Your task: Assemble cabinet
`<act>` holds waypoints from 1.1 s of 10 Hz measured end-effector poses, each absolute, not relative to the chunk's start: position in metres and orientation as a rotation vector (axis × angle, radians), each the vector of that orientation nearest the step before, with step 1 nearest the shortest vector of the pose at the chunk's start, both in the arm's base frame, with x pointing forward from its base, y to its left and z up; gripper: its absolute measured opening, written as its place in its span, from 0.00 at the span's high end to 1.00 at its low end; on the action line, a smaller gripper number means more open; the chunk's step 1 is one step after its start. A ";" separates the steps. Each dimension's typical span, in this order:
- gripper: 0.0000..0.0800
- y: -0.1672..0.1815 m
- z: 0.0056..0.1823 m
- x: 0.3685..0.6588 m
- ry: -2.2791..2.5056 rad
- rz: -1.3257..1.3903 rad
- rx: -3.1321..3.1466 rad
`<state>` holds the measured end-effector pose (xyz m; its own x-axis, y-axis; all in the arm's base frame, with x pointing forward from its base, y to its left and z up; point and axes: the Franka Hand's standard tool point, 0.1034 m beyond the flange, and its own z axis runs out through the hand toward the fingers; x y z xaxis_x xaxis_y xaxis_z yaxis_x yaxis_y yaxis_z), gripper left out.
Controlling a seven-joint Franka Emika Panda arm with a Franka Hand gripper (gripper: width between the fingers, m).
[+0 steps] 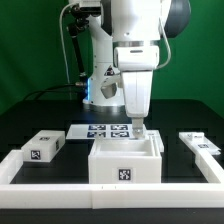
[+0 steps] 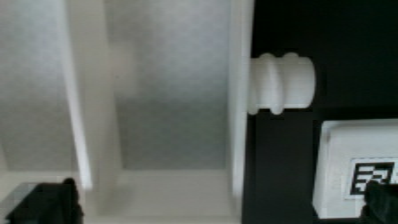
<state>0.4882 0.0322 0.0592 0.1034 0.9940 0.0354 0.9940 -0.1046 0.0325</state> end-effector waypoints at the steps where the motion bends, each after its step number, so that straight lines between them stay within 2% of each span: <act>1: 0.00 0.033 0.054 0.486 2.101 0.075 2.338; 6: 0.00 0.034 0.025 0.477 2.111 0.038 2.372; 8: 0.03 0.034 0.025 0.477 2.099 0.038 2.382; 9: 0.19 0.034 0.025 0.477 2.099 0.038 2.383; 10: 0.19 0.034 0.024 0.477 2.099 0.037 2.383; 11: 0.43 0.034 0.024 0.477 2.099 0.037 2.383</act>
Offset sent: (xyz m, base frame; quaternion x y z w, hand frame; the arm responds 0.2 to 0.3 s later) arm -0.0005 0.0059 -0.0203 -0.0072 0.0156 0.0023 0.9998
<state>0.4769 0.0338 0.0245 0.1264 0.9912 0.0401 0.9920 -0.1261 -0.0101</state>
